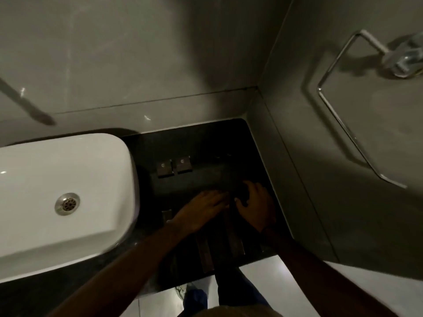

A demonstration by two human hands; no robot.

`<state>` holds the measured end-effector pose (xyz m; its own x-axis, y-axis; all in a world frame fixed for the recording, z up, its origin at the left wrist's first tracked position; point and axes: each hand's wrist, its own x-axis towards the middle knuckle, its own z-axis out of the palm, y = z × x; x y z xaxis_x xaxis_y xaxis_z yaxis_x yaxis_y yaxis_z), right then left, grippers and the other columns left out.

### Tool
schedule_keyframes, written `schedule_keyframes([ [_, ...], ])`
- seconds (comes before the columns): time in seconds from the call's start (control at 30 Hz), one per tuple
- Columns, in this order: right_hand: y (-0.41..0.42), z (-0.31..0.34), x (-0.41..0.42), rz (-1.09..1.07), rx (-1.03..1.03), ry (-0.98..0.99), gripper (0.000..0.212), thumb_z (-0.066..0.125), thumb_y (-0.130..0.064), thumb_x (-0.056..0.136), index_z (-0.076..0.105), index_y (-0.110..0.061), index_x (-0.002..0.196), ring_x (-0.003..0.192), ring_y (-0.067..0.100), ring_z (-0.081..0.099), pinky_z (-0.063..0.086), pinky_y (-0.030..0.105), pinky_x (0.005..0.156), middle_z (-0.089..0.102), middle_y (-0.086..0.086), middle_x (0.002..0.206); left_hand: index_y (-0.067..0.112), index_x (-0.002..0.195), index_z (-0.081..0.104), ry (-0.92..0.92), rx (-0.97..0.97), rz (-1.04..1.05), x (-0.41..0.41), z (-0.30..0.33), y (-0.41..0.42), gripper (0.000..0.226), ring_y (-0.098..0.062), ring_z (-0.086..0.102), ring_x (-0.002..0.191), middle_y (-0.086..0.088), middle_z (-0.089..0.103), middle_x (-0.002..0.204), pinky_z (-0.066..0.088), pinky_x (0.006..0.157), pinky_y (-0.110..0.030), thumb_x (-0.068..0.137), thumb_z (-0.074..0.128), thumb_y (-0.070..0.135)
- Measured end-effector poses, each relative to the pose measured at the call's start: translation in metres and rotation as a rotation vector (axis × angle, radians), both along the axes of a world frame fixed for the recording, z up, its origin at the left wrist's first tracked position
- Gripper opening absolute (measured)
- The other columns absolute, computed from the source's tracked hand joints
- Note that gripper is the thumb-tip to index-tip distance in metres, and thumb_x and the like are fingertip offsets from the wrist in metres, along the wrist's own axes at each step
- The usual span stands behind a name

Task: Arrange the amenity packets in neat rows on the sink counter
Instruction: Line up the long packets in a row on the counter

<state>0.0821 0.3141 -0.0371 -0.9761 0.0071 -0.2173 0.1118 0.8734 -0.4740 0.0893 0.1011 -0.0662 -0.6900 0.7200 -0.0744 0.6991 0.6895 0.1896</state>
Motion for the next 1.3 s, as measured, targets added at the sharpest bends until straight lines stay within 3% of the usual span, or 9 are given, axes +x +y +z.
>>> schedule_keyframes([
  [0.1,-0.045,0.006,-0.035,0.195,-0.026,0.028,0.063,0.066,-0.035,0.084,0.045,-0.017,0.140,0.127,0.029,0.052,0.048,0.046,0.103,0.051,0.011,0.141,0.012,0.138,0.047,-0.005,0.127,0.422,-0.032,0.015,-0.046,0.056,-0.032,0.043,0.135,-0.014,0.046,0.146,0.040,0.110,-0.050,0.085,0.065,0.019],
  [0.17,-0.081,0.008,-0.061,0.351,-0.002,0.073,0.063,0.067,-0.030,0.084,0.043,-0.018,0.141,0.127,0.028,0.051,0.047,0.044,0.106,0.050,0.009,0.141,0.002,0.132,0.052,0.026,0.164,0.673,-0.053,0.023,-0.072,0.048,-0.039,0.049,0.127,-0.021,0.052,0.138,0.044,0.101,-0.053,0.087,0.053,0.020],
  [0.27,-0.126,0.004,-0.103,0.556,0.064,0.085,0.071,0.067,-0.021,0.079,0.039,-0.016,0.144,0.127,0.029,0.049,0.046,0.044,0.104,0.047,0.009,0.143,0.001,0.130,0.049,-0.072,0.065,0.852,-0.072,0.028,-0.096,0.052,-0.040,0.045,0.124,-0.020,0.047,0.138,0.046,0.090,-0.050,0.081,0.060,0.015],
  [0.37,-0.152,-0.005,-0.136,0.699,0.209,-0.012,0.076,0.071,-0.022,0.077,0.037,-0.013,0.145,0.127,0.033,0.046,0.044,0.049,0.102,0.044,0.011,0.144,0.004,0.130,0.047,-0.199,-0.015,0.844,-0.082,0.019,-0.104,0.050,-0.037,0.041,0.123,-0.015,0.042,0.141,0.046,0.087,-0.047,0.083,0.060,0.015],
  [0.47,-0.164,-0.015,-0.153,0.774,0.331,-0.084,0.060,0.072,-0.026,0.076,0.050,-0.014,0.131,0.123,0.035,0.047,0.047,0.051,0.096,0.045,0.011,0.136,0.005,0.122,0.052,-0.259,0.020,0.894,-0.091,0.013,-0.109,0.041,-0.037,0.045,0.115,-0.015,0.046,0.133,0.047,0.085,-0.048,0.082,0.061,0.015],
  [0.97,-0.163,-0.021,-0.154,0.722,0.270,-0.101,0.052,0.073,-0.023,0.078,0.055,-0.015,0.125,0.124,0.034,0.044,0.047,0.053,0.097,0.046,0.008,0.135,0.009,0.121,0.053,-0.325,0.016,0.910,-0.100,0.010,-0.112,0.050,-0.036,0.043,0.117,-0.012,0.044,0.134,0.044,0.082,-0.045,0.075,0.071,0.010],
  [1.1,-0.163,-0.016,-0.155,0.744,0.294,-0.138,0.065,0.078,-0.026,0.073,0.050,-0.016,0.131,0.127,0.034,0.043,0.046,0.053,0.099,0.044,0.009,0.138,0.010,0.125,0.050,-0.331,-0.026,0.923,-0.099,0.010,-0.109,0.056,-0.036,0.040,0.121,-0.012,0.042,0.137,0.043,0.087,-0.047,0.074,0.075,0.015],
  [1.17,-0.156,-0.012,-0.154,0.743,0.273,-0.101,0.080,0.081,-0.029,0.069,0.043,-0.018,0.139,0.128,0.033,0.043,0.044,0.053,0.102,0.044,0.008,0.140,0.010,0.130,0.044,-0.305,-0.071,0.925,-0.097,0.009,-0.108,0.068,-0.038,0.037,0.124,-0.014,0.039,0.139,0.041,0.093,-0.053,0.071,0.077,0.021],
  [1.3,-0.108,0.002,-0.155,0.579,0.202,0.194,0.089,0.078,-0.033,0.069,0.035,-0.020,0.147,0.135,0.030,0.043,0.035,0.053,0.113,0.046,0.009,0.145,0.003,0.132,0.043,-0.117,0.010,0.831,-0.105,0.013,-0.091,0.075,-0.042,0.039,0.125,-0.020,0.043,0.139,0.038,0.099,-0.053,0.068,0.073,0.027],
])
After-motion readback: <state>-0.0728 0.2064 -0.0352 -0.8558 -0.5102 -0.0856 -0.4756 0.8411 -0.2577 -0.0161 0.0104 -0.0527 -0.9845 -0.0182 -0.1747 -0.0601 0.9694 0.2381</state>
